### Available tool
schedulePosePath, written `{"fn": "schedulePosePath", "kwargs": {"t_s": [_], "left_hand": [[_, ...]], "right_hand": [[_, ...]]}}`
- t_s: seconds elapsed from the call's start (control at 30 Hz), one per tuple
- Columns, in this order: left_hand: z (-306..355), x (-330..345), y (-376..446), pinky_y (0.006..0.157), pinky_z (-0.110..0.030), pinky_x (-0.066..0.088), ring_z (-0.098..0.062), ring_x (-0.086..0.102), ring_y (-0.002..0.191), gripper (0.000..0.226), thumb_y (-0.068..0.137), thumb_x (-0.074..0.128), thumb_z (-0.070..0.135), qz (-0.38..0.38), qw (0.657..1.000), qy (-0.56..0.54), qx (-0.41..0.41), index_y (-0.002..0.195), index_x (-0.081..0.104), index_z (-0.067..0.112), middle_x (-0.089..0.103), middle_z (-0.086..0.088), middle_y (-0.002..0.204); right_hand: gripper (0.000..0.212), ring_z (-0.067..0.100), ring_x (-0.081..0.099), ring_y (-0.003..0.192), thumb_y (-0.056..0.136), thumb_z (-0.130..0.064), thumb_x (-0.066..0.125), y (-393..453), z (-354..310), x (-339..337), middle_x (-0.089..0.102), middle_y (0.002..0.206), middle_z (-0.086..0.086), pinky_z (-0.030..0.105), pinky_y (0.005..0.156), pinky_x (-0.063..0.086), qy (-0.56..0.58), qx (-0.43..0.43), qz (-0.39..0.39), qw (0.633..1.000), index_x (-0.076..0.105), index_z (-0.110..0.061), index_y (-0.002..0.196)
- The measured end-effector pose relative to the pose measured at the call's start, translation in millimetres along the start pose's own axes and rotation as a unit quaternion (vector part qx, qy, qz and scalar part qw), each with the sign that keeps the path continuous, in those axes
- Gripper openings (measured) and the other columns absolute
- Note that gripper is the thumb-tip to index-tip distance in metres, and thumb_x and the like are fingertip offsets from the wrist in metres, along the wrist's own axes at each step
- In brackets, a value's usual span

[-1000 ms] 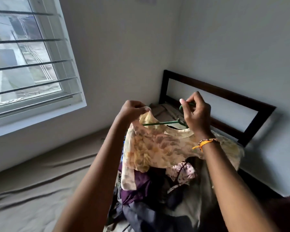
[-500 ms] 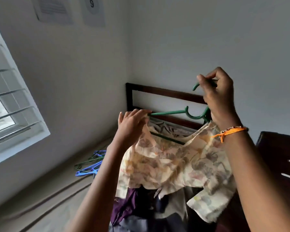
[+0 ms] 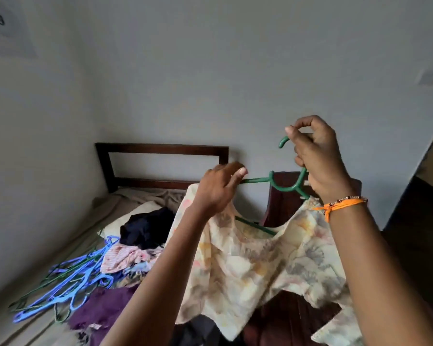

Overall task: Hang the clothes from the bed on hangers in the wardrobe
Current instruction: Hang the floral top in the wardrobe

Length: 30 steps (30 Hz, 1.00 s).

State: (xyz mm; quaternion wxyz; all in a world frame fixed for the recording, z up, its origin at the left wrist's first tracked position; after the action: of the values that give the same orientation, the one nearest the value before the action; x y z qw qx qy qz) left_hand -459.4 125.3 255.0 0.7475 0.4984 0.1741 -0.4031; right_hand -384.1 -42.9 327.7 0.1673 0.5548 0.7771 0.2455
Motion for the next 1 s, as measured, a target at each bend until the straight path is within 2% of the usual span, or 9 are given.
{"fn": "schedulePosePath", "kwargs": {"t_s": [0.13,0.23,0.33,0.4,0.5,0.63,0.7,0.87,1.0], "left_hand": [[50,32,-9,0.096,-0.030,0.029,-0.010,0.044,0.105,0.058,0.078,0.049,0.063,-0.020,0.995,-0.010,0.100,0.125,0.054,0.029,0.054,0.012,0.116],[98,68,-17,0.092,-0.034,0.038,-0.025,0.053,0.107,0.058,0.074,0.068,0.034,-0.062,0.987,0.001,0.149,0.129,0.056,0.023,0.060,-0.001,0.119],[163,101,-29,0.078,-0.023,0.044,-0.023,0.061,0.091,0.036,0.076,0.058,0.005,-0.077,0.975,-0.074,0.197,0.110,0.069,0.011,0.068,-0.003,0.102],[209,120,-41,0.065,-0.008,0.038,-0.004,0.058,0.073,0.022,0.085,0.053,0.007,-0.133,0.963,-0.139,0.187,0.080,0.070,0.020,0.064,0.011,0.081],[284,160,-63,0.054,-0.015,0.034,0.002,0.046,0.052,0.038,0.095,0.052,0.024,-0.198,0.940,-0.204,0.191,0.059,0.042,0.033,0.046,0.013,0.055],[394,234,-103,0.068,-0.028,0.042,-0.004,0.053,0.064,0.031,0.096,0.044,0.033,-0.245,0.903,-0.215,0.280,0.073,0.061,0.021,0.058,0.011,0.069],[440,266,-122,0.088,-0.042,0.043,-0.018,0.056,0.092,0.034,0.097,0.039,0.038,-0.220,0.904,-0.169,0.325,0.106,0.069,0.024,0.065,0.000,0.103],[532,310,-171,0.093,-0.043,0.038,-0.029,0.048,0.111,0.055,0.088,0.029,0.049,-0.228,0.916,-0.217,0.249,0.128,0.055,0.022,0.052,-0.008,0.124],[622,324,-222,0.084,-0.015,0.044,-0.017,0.058,0.097,0.029,0.095,0.052,0.031,-0.417,0.793,-0.361,0.258,0.104,0.069,0.009,0.065,-0.008,0.110]], "right_hand": [[0.021,0.003,0.023,0.039,0.093,-0.012,0.055,-36,-29,-116,0.033,0.047,-0.014,0.014,0.040,0.021,-0.011,-0.004,0.108,0.994,0.046,-0.023,0.078],[0.020,0.001,0.021,0.039,0.095,-0.011,0.052,-71,-47,-196,0.029,0.049,-0.012,0.015,0.037,0.021,-0.007,0.014,0.142,0.990,0.045,-0.023,0.080],[0.019,0.000,0.020,0.037,0.095,-0.010,0.050,-116,-65,-259,0.027,0.058,-0.004,0.015,0.036,0.019,-0.025,0.049,0.163,0.985,0.045,-0.020,0.081],[0.019,0.000,0.020,0.036,0.096,-0.008,0.049,-150,-80,-299,0.031,0.052,-0.010,0.014,0.036,0.019,-0.035,0.070,0.176,0.981,0.045,-0.018,0.080],[0.019,0.000,0.020,0.036,0.096,-0.010,0.049,-202,-100,-353,0.028,0.047,-0.015,0.015,0.037,0.019,-0.059,0.091,0.217,0.970,0.045,-0.018,0.079],[0.018,0.002,0.021,0.038,0.095,-0.011,0.053,-276,-113,-419,0.028,0.045,-0.016,0.015,0.038,0.020,-0.089,0.086,0.354,0.927,0.047,-0.020,0.079],[0.018,0.003,0.024,0.041,0.093,-0.013,0.055,-312,-126,-452,0.032,0.049,-0.012,0.016,0.040,0.021,-0.114,0.073,0.436,0.890,0.048,-0.021,0.079],[0.024,0.003,0.028,0.041,0.093,-0.003,0.047,-397,-169,-532,0.033,0.057,-0.003,0.016,0.040,0.023,-0.099,0.012,0.601,0.793,0.046,-0.021,0.078],[0.026,0.006,0.029,0.043,0.094,0.002,0.035,-442,-192,-584,0.032,0.049,-0.007,0.019,0.046,0.030,-0.027,-0.036,0.630,0.776,0.044,-0.018,0.080]]}}
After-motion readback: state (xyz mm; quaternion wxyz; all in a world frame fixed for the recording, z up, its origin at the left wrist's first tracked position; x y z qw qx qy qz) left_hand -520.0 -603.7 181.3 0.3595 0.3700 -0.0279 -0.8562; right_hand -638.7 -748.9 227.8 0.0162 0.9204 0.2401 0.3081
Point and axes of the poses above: each hand's wrist, its own y-axis towards the middle knuckle, its own x-axis out of the palm, z = x × y, the point moved 3 cm from there along y, towards the middle knuckle
